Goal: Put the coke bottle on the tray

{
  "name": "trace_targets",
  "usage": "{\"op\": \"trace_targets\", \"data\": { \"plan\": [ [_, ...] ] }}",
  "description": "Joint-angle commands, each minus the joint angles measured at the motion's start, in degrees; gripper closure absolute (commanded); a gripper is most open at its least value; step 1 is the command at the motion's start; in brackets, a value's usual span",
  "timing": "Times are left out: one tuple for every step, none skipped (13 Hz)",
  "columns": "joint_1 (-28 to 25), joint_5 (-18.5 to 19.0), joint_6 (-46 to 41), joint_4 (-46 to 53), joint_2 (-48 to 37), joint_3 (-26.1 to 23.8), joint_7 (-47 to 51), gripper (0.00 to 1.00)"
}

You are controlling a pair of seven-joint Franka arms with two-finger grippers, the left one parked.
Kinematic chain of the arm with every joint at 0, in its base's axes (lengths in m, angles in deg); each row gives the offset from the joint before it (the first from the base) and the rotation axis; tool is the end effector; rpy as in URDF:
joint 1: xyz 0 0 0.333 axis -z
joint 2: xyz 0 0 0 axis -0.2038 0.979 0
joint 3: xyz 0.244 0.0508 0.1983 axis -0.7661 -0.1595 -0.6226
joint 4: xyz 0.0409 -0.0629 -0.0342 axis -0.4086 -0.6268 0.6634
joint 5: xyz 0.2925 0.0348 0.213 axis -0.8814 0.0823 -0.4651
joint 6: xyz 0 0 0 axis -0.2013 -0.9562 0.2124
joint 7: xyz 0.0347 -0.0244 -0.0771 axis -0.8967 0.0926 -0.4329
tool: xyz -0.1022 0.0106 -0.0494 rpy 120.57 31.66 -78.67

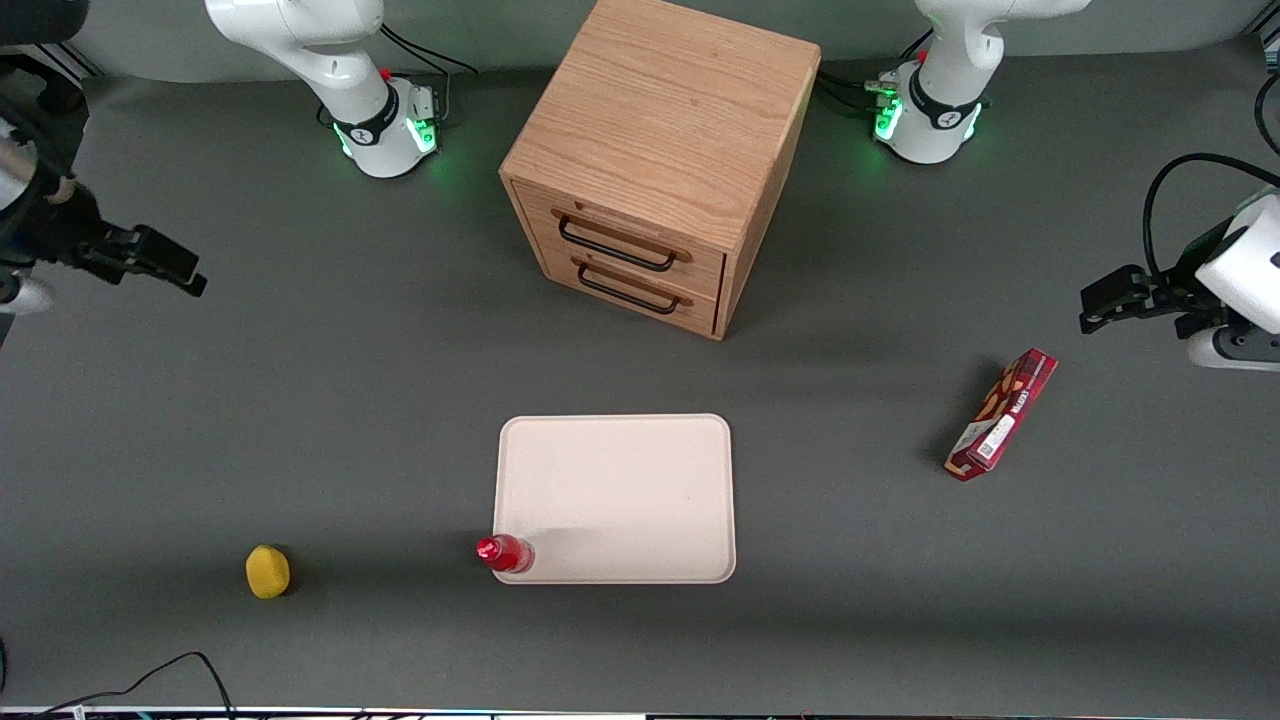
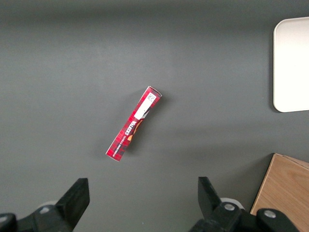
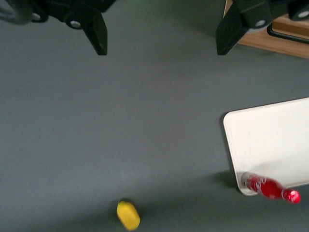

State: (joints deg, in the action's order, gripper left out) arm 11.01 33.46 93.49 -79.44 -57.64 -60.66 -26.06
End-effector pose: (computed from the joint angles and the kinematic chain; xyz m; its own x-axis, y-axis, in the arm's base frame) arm 0.4908 0.0333 0.6200 0.9806 -0.1959 -0.0009 -0.1959 -0.9805 -0.0161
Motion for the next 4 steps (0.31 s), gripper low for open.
{"op": "trace_targets", "data": {
  "plan": [
    [-0.6, -3.0, 3.3, -7.0, -4.9, 0.7, -0.9, 0.0],
    [-0.6, -3.0, 2.8, -6.1, -4.6, 0.8, -0.4, 0.0],
    [-0.6, -3.0, 2.0, -5.2, -4.2, 0.8, 0.1, 0.0],
    [-0.6, -3.0, 1.5, -4.5, -3.8, 0.9, 0.8, 0.0]
  ]
}}
